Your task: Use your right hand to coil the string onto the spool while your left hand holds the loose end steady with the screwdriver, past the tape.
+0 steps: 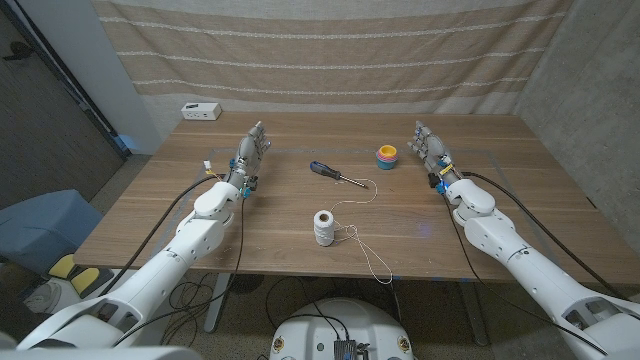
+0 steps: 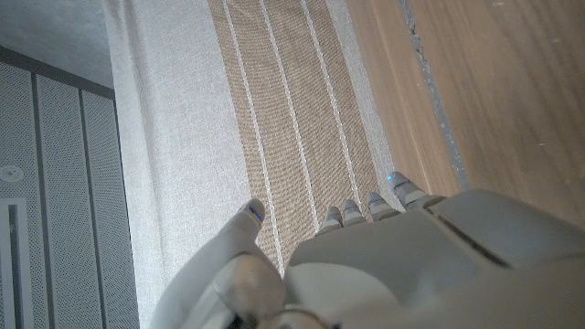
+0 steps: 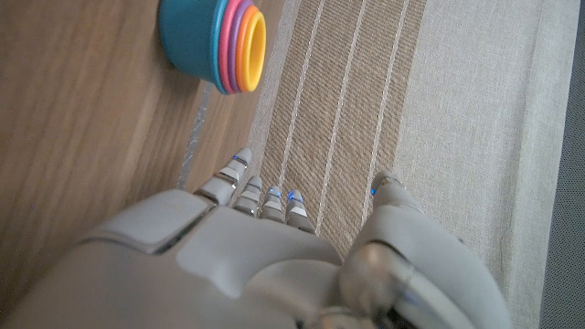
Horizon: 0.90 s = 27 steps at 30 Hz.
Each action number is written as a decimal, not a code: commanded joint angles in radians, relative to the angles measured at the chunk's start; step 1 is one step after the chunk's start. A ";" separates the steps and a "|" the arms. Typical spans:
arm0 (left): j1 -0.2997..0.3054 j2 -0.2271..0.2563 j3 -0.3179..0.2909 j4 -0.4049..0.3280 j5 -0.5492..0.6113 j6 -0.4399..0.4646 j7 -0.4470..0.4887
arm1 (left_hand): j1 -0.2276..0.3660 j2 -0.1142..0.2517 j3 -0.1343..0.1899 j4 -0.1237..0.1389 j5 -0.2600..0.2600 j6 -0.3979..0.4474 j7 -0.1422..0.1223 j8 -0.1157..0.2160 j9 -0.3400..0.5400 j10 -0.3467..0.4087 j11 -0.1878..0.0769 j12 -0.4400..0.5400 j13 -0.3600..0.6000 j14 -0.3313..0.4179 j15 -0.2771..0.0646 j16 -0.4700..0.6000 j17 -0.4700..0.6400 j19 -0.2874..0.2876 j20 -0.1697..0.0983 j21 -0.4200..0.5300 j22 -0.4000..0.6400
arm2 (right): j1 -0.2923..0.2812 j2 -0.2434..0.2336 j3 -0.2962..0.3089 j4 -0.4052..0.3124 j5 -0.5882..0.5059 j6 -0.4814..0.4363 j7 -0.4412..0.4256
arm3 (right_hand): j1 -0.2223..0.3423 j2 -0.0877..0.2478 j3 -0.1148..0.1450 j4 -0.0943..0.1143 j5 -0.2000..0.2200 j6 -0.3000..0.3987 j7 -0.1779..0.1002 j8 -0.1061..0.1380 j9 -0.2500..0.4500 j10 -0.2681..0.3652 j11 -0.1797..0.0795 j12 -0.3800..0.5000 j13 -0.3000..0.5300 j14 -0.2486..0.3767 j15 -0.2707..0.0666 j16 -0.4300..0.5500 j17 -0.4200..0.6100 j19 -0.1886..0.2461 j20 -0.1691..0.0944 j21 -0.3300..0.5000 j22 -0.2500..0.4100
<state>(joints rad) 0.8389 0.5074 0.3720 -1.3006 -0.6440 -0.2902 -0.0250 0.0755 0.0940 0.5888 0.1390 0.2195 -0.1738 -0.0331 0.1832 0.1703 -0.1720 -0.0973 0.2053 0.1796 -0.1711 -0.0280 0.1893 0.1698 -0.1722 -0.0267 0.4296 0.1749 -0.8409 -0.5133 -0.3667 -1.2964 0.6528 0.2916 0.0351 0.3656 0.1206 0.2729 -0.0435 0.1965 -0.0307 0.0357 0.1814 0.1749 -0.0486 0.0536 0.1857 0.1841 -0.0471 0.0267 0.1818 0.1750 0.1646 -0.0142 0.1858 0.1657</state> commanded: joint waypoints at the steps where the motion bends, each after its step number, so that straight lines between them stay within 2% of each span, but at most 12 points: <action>1: -0.013 -0.002 0.020 0.000 0.133 -0.053 0.120 | 0.039 0.030 0.002 -0.048 -0.008 -0.099 -0.047 0.018 0.003 -0.132 -0.025 0.023 0.003 -0.088 0.036 0.014 0.001 -0.011 0.137 0.015 0.007 | 0.001 0.002 0.005 0.019 0.008 0.016 0.015 | 0.014 0.003 0.006 -0.003 0.005 -0.005 0.004 0.004 0.004 0.001 0.010 0.006 0.002 -0.009 0.000 0.006 0.003 0.009 0.000 0.004 0.003; 2: -0.013 -0.003 0.020 0.001 0.137 -0.054 0.124 | 0.047 0.026 0.003 -0.058 -0.010 -0.080 -0.054 0.020 0.003 -0.108 -0.031 0.028 0.004 -0.067 0.042 0.015 0.001 -0.009 0.141 0.012 0.008 | 0.001 0.002 0.005 0.020 0.008 0.017 0.016 | 0.014 0.003 0.006 -0.003 0.005 -0.005 0.004 0.004 0.004 0.001 0.010 0.006 0.002 -0.009 0.000 0.006 0.003 0.008 0.000 0.004 0.003; 3: -0.016 0.008 0.028 -0.007 0.187 -0.056 0.161 | 0.056 0.022 0.003 -0.069 -0.013 -0.062 -0.063 0.021 0.003 -0.088 -0.031 0.031 0.004 -0.046 0.061 0.017 0.002 -0.001 0.156 0.011 0.008 | 0.001 0.005 0.007 0.023 0.010 0.020 0.015 | 0.015 0.003 0.007 -0.004 0.005 -0.004 0.004 0.004 0.004 0.002 0.012 0.006 0.002 -0.009 0.000 0.006 0.003 0.008 0.000 0.004 0.003; 4: -0.018 0.015 0.033 -0.015 0.217 -0.049 0.185 | 0.064 0.019 0.004 -0.079 -0.017 -0.050 -0.067 0.021 0.004 -0.069 -0.018 0.036 0.005 -0.034 0.071 0.016 0.002 0.009 0.171 0.011 0.009 | 0.002 0.006 0.007 0.028 0.008 0.025 0.015 | 0.015 0.003 0.007 -0.005 0.005 -0.004 0.004 0.004 0.004 0.001 0.011 0.006 0.002 -0.009 0.000 0.006 0.003 0.008 0.001 0.004 0.003; 6: -0.024 0.031 0.043 -0.031 0.270 -0.034 0.220 | 0.076 0.013 0.004 -0.095 -0.021 -0.025 -0.073 0.024 0.004 -0.048 -0.004 0.039 0.006 -0.013 0.080 0.017 0.002 0.021 0.181 0.011 0.010 | 0.003 0.008 0.009 0.031 0.010 0.029 0.016 | 0.016 0.003 0.007 -0.006 0.004 -0.005 0.004 0.004 0.004 0.000 0.011 0.006 0.002 -0.009 0.001 0.006 0.003 0.008 0.001 0.004 0.003; 12: -0.055 0.085 0.077 -0.087 0.397 0.056 0.267 | 0.097 0.003 0.005 -0.124 -0.029 0.000 -0.076 0.024 0.005 -0.017 0.024 0.043 0.007 0.026 0.088 0.020 0.004 0.039 0.193 0.011 0.010 | 0.004 0.012 0.011 0.039 0.011 0.041 0.020 | 0.017 0.003 0.007 -0.009 0.003 -0.003 0.003 0.005 0.004 0.002 0.015 0.006 0.002 -0.010 0.003 0.006 0.003 0.008 0.002 0.004 0.003; 18: -0.092 0.124 0.114 -0.120 0.512 0.115 0.283 | 0.106 -0.002 0.005 -0.135 -0.031 0.009 -0.073 0.023 0.005 -0.017 0.028 0.040 0.008 0.035 0.088 0.019 0.004 0.046 0.198 0.010 0.011 | 0.006 0.018 0.011 0.050 0.009 0.055 0.025 | 0.018 0.002 0.007 -0.011 0.002 -0.002 0.003 0.005 0.004 0.001 0.016 0.006 0.002 -0.010 0.005 0.006 0.003 0.008 0.004 0.004 0.003; 27: -0.143 0.167 0.162 -0.166 0.625 0.195 0.251 | 0.114 -0.009 0.003 -0.149 -0.034 0.016 -0.079 0.021 0.005 -0.015 0.028 0.037 0.008 0.042 0.087 0.017 0.004 0.055 0.200 0.010 0.011 | 0.003 0.025 0.017 0.056 0.013 0.070 0.018 | 0.018 0.003 0.006 -0.013 0.001 0.000 0.003 0.006 0.004 0.002 0.016 0.006 0.002 -0.009 0.005 0.007 0.004 0.008 0.006 0.004 0.003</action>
<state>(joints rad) 0.7528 0.6180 0.4762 -1.4076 -0.1789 -0.1911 0.2244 0.1758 0.0857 0.5910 -0.0028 0.1884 -0.1617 -0.1076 0.2042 0.1700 -0.1717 -0.0789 0.2442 0.1841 -0.1333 0.0572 0.2046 0.1701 -0.1214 0.1684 0.4374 0.1840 -0.8374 -0.4968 -0.3551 -1.2521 0.6632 0.3420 0.0551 0.3757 0.1226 0.2771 -0.0476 0.1965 -0.0306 0.0356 0.1813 0.1747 -0.0465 0.0629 0.1857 0.1839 -0.0523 0.0320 0.1818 0.1748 0.1683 -0.0103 0.1857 0.1654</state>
